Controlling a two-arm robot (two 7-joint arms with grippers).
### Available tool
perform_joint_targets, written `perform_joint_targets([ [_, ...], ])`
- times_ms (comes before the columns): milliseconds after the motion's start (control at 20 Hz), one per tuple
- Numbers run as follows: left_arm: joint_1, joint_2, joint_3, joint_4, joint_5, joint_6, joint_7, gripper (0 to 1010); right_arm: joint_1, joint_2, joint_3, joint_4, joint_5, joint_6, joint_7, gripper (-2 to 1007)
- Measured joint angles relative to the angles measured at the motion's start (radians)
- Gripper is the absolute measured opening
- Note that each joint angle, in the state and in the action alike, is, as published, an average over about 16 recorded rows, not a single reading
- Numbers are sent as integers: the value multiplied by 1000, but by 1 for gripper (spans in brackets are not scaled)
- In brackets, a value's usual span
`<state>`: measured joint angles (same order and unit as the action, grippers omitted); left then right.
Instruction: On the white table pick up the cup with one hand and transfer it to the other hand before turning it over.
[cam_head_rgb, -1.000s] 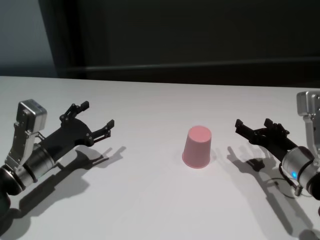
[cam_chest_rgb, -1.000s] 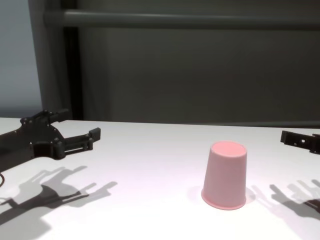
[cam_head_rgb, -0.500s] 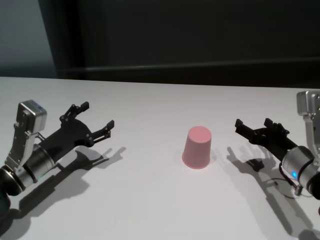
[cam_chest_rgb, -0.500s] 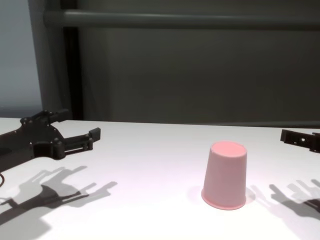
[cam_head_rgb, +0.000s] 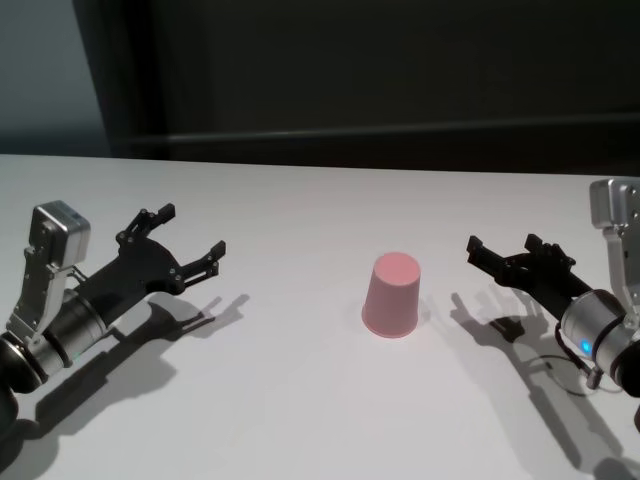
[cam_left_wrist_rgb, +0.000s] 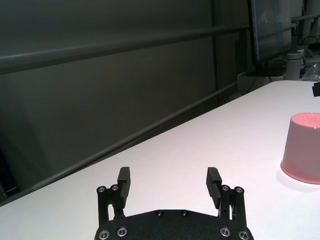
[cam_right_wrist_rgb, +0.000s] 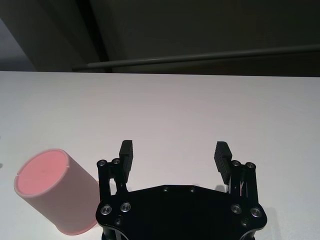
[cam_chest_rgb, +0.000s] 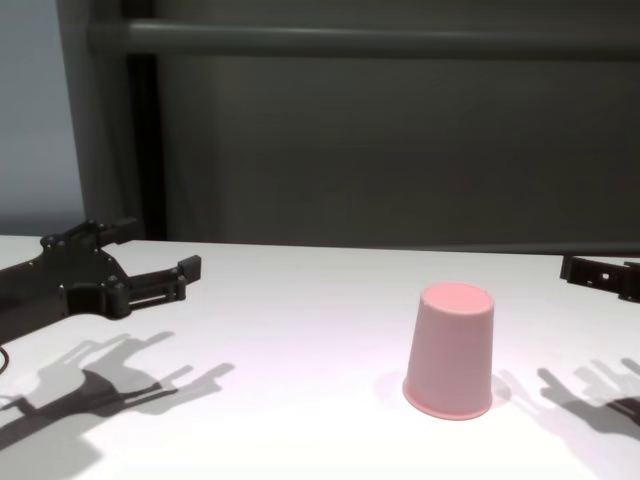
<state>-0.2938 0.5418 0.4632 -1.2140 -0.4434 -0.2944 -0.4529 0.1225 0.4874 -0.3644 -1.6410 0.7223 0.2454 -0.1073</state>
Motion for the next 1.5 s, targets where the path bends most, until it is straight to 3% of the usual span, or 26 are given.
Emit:
perform_joint_targets([
  [1500,0,0,0,0,0,0,0,1001,2,1,-1,-2,2,1,-1,1000],
])
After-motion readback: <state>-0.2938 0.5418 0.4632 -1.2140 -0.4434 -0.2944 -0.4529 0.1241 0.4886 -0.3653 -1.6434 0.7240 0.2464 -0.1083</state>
